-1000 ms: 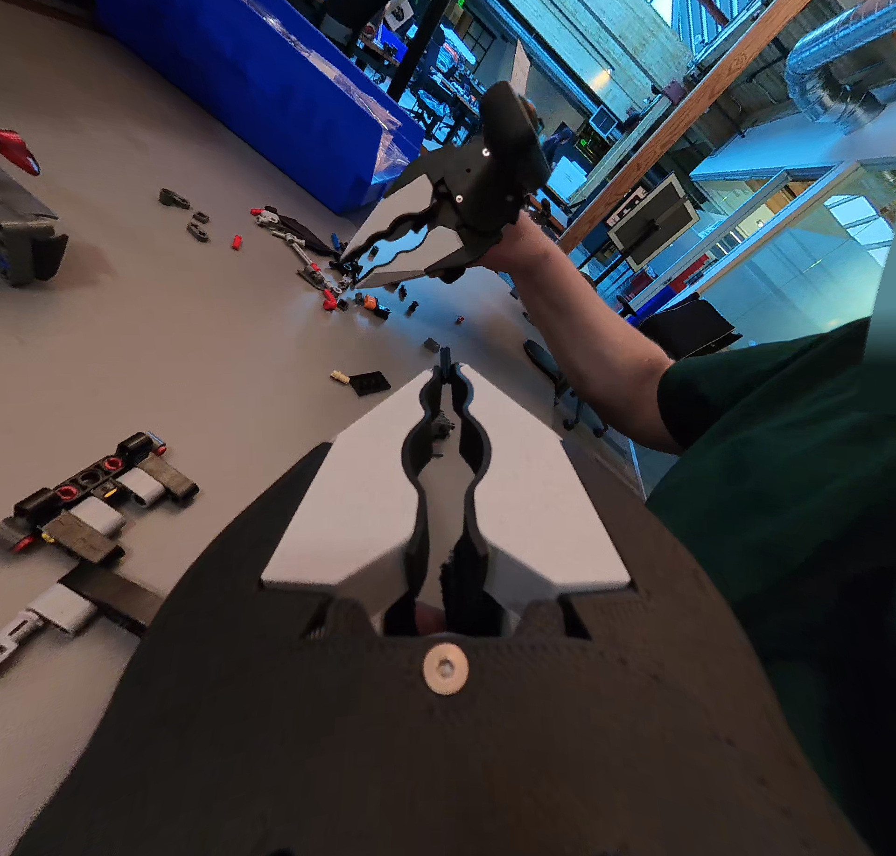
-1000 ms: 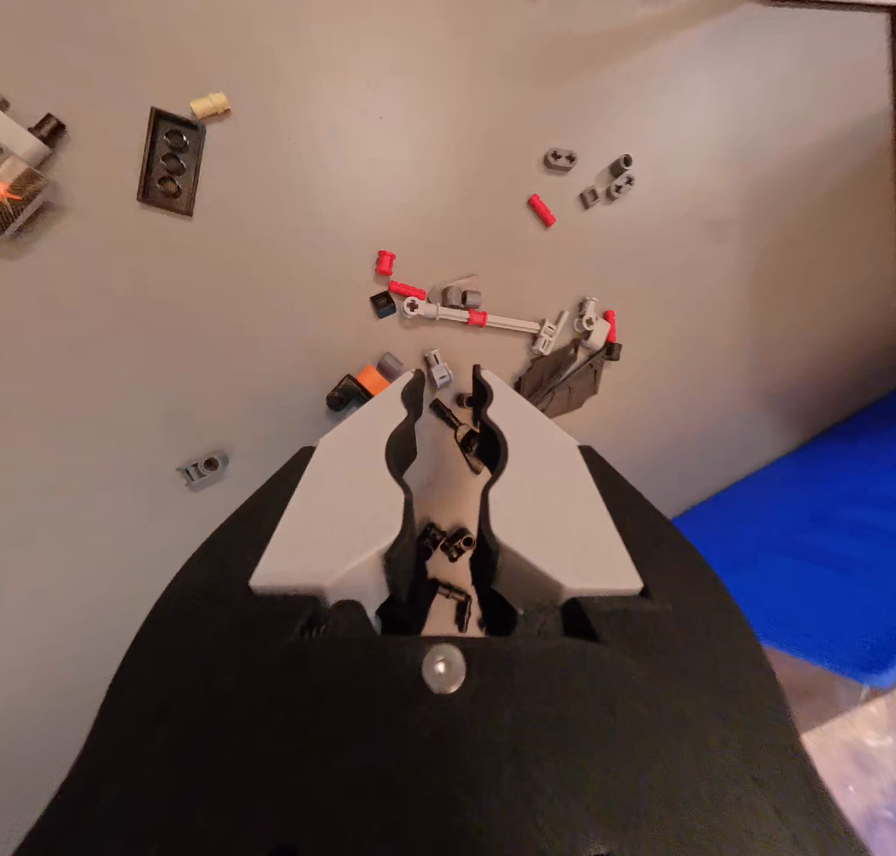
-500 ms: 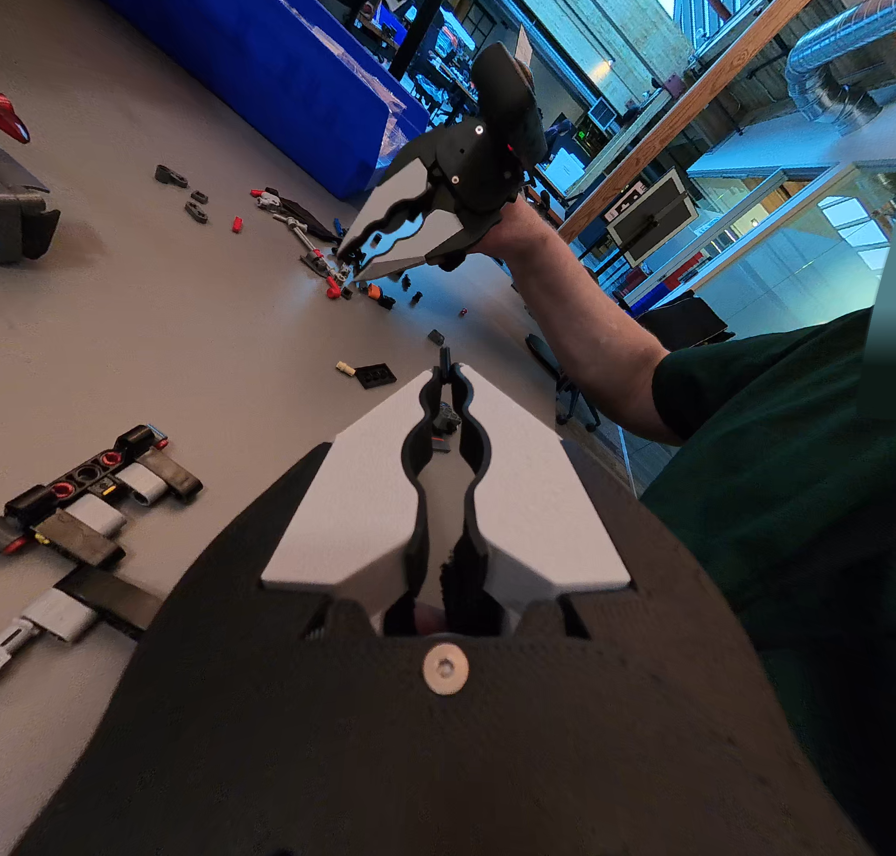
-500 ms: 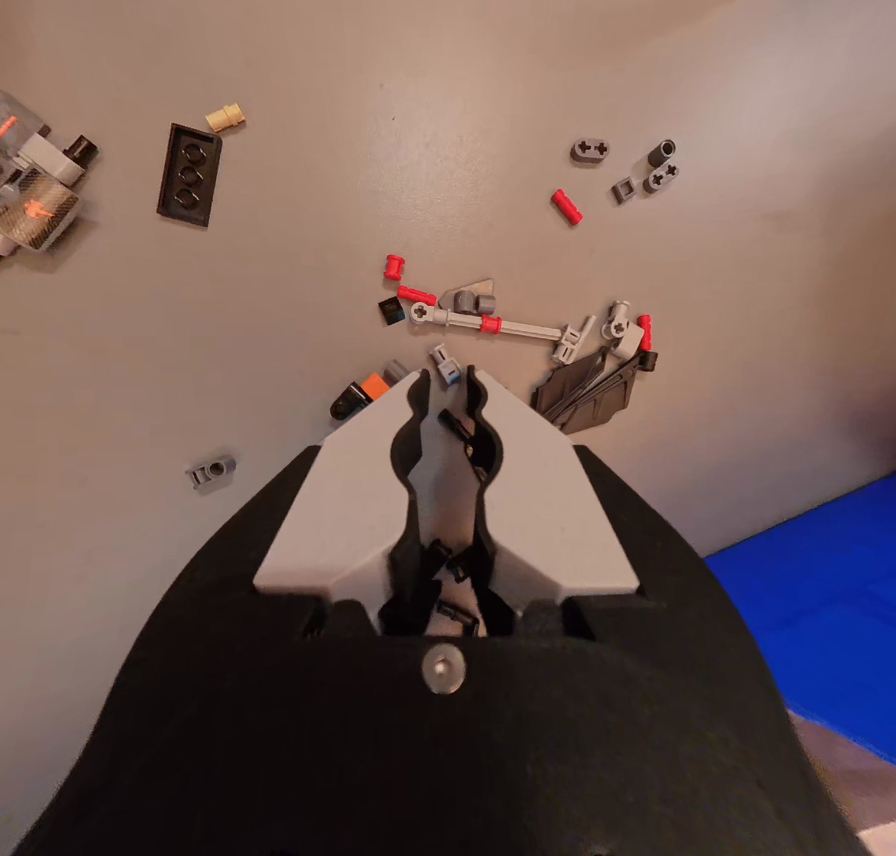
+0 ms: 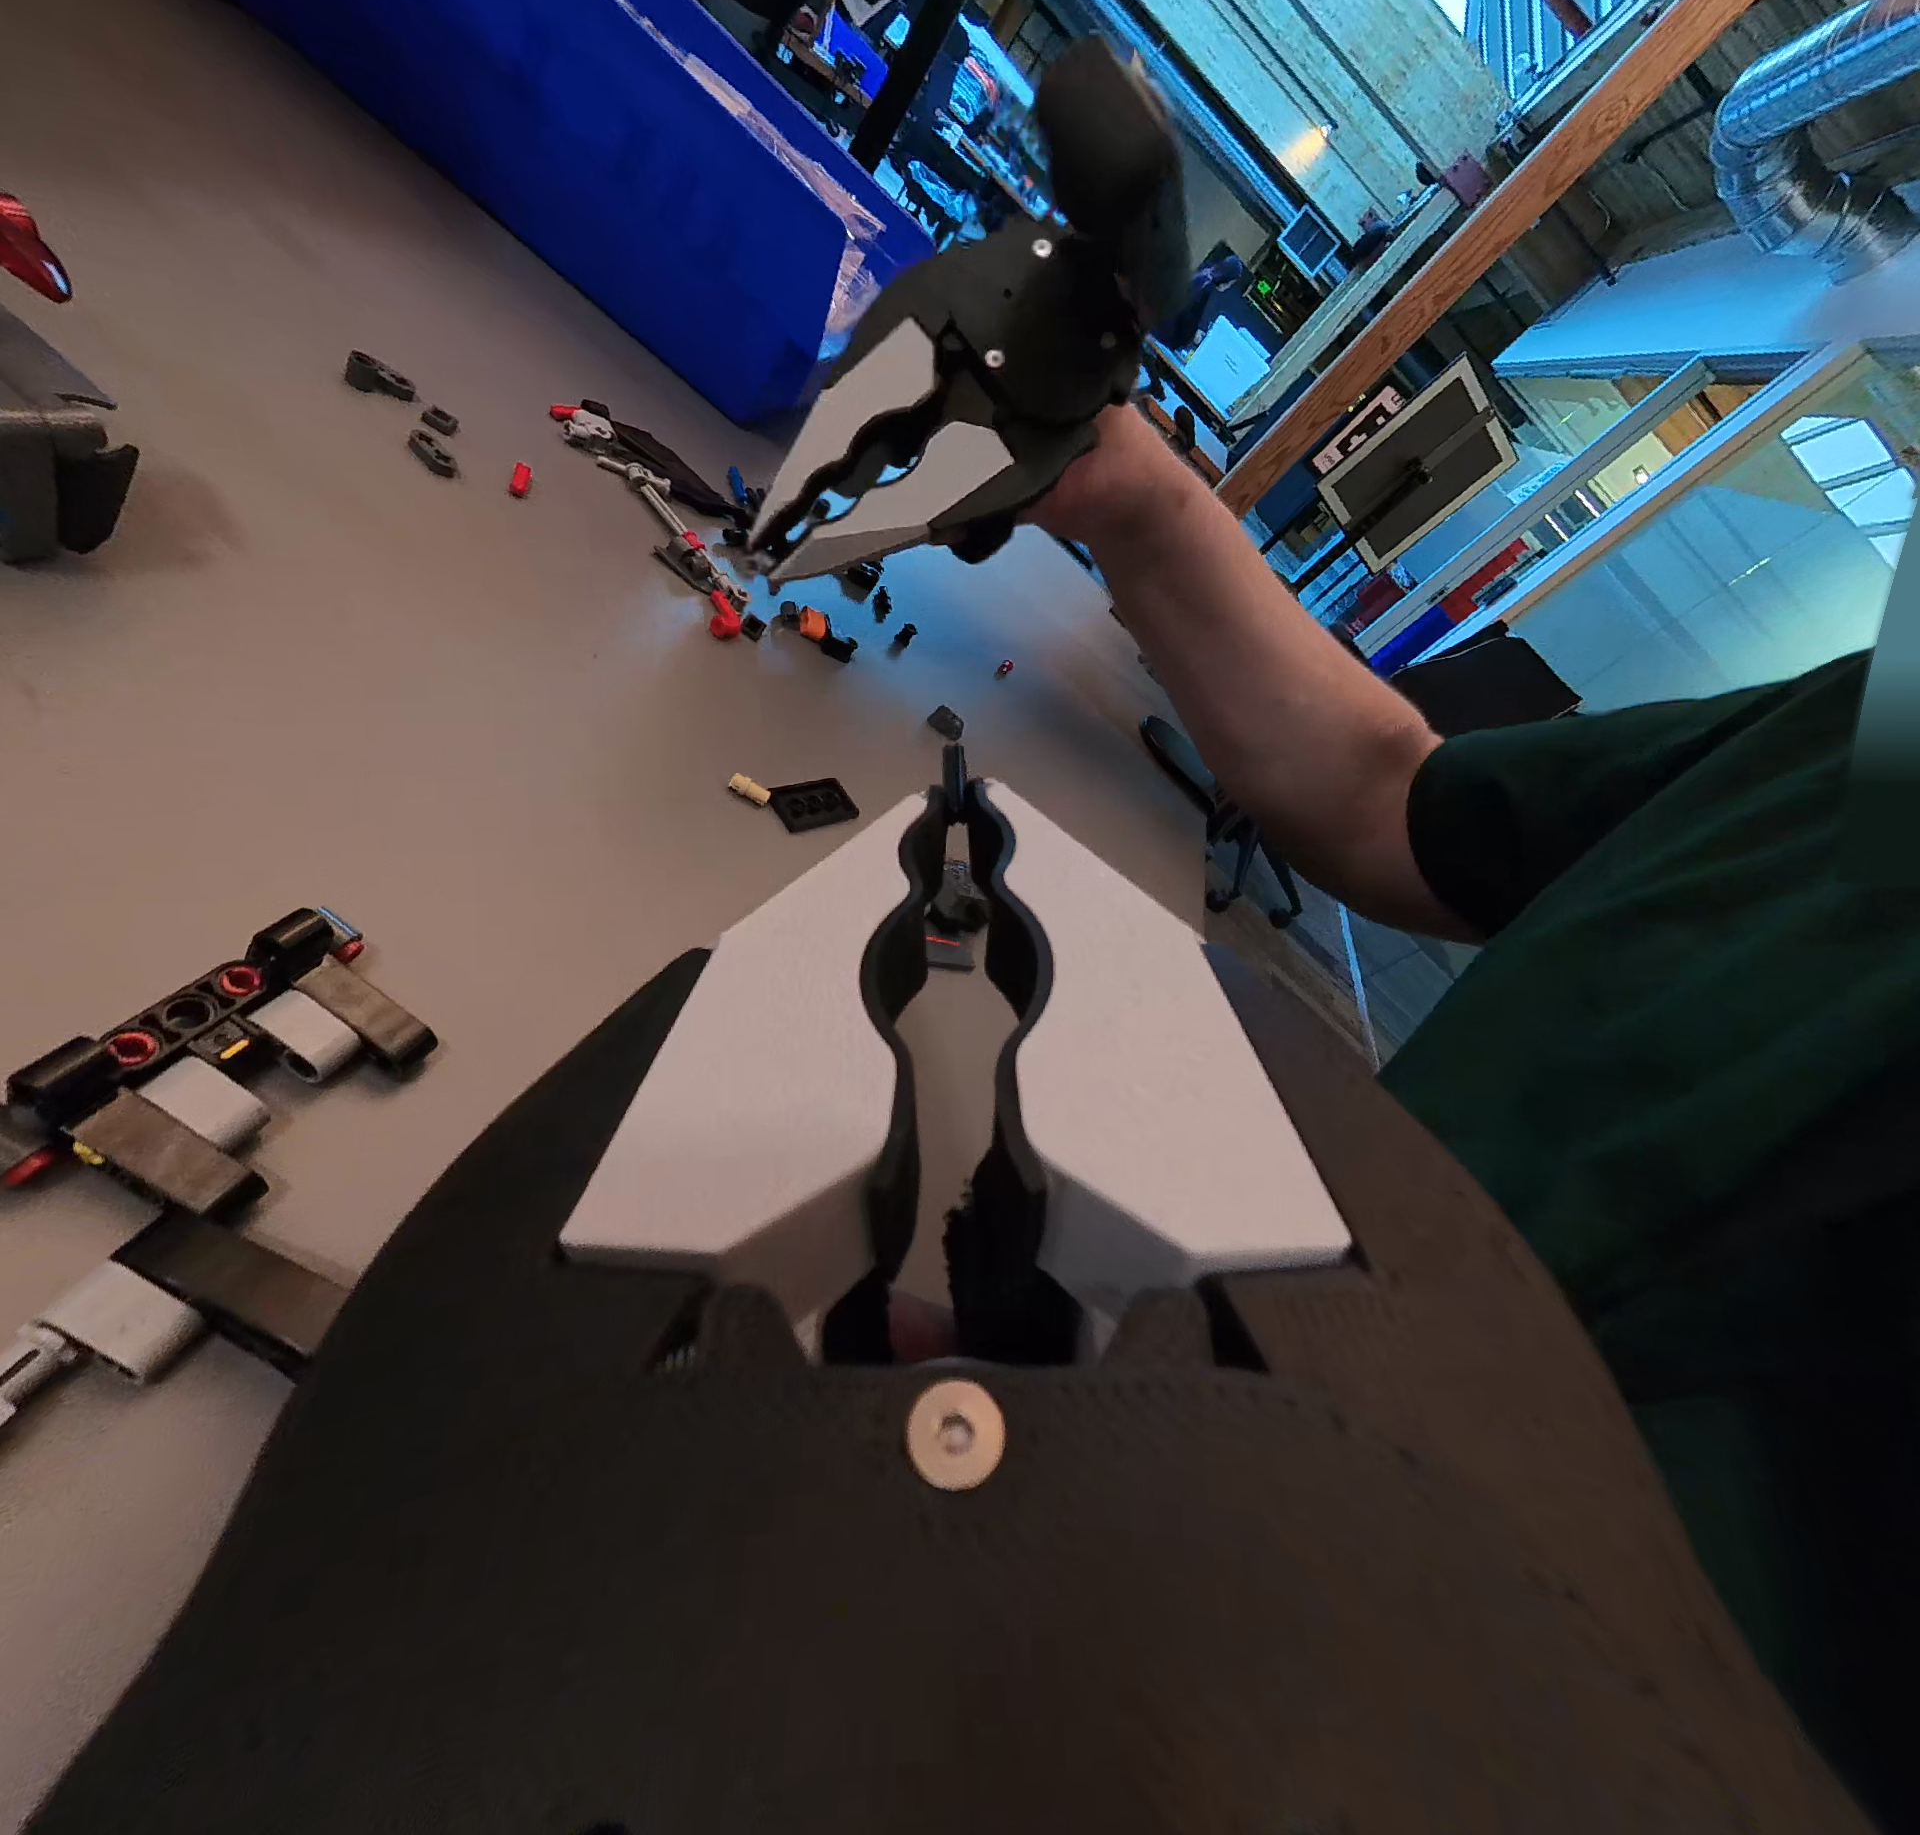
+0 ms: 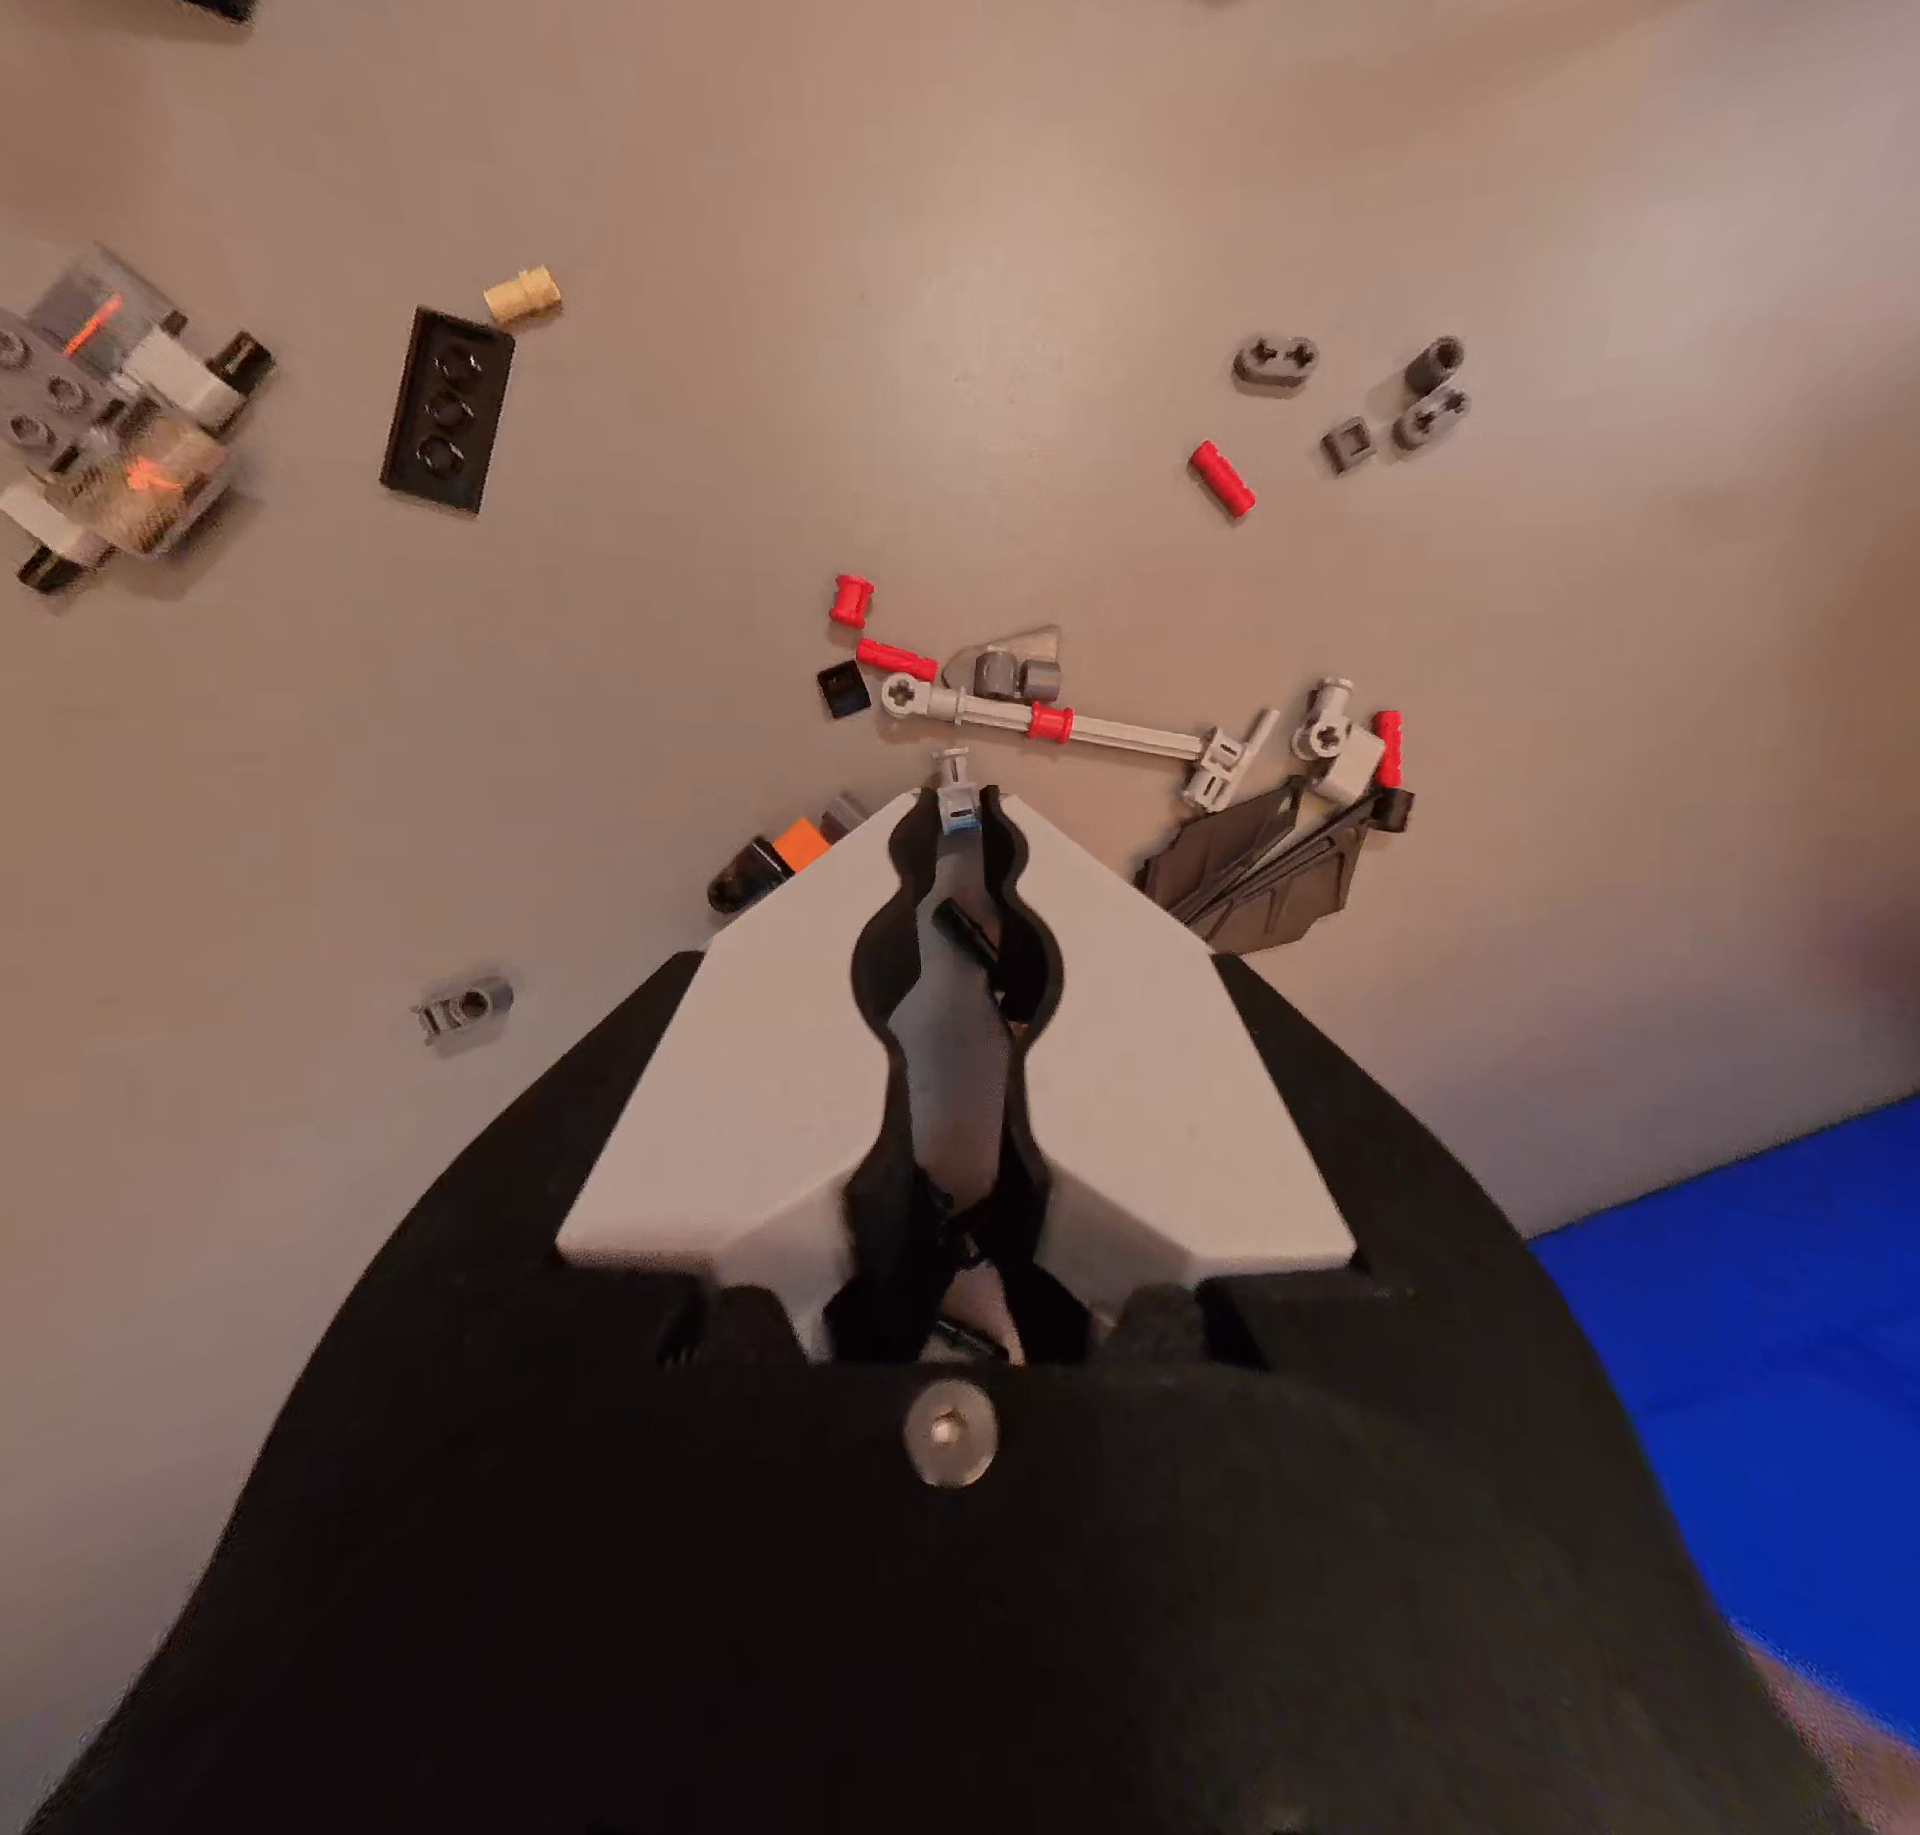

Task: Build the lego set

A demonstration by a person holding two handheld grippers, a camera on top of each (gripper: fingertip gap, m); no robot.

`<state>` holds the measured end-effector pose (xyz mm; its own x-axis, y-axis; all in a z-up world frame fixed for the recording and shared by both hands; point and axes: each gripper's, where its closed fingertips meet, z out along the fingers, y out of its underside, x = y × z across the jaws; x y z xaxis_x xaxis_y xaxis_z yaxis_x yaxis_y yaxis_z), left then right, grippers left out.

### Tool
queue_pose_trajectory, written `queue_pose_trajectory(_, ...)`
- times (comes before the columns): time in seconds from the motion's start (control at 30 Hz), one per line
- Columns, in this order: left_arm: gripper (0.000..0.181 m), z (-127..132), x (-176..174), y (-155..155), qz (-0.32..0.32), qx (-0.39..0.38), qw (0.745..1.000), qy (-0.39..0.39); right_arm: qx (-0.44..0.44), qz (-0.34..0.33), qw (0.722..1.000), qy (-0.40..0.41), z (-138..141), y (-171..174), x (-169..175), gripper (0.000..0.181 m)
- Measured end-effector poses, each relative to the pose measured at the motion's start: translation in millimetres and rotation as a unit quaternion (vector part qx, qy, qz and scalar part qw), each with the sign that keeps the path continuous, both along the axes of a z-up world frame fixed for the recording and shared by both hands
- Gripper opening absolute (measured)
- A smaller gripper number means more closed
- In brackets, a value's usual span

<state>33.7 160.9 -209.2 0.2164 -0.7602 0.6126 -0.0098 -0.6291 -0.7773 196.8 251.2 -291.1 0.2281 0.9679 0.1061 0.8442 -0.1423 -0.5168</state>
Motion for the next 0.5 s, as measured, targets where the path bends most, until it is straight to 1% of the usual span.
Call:
queue_pose_trajectory(0.07,0.001,1,1,2,0.007,0.005,1.000,-0.003,0.030,0.005,0.999,0.033,22,-13,-18,0.006)
queue_pose_trajectory(0.13,0.001,3,3,1,0.006,0.011,1.000,-0.007,0.061,0.030,0.995,0.071,48,-37,-48,0.006)
queue_pose_trajectory(0.23,0.001,7,8,2,0.009,0.032,0.999,-0.009,0.108,0.055,0.987,0.110,73,-66,-88,0.006)
queue_pose_trajectory(0.37,0.001,10,13,-1,0.010,0.068,0.998,0.016,0.128,0.062,0.977,0.158,85,-84,-119,0.006)
queue_pose_trajectory(0.5,0.001,14,17,-5,0.006,0.076,0.997,0.020,0.138,0.062,0.971,0.183,89,-88,-129,0.006)
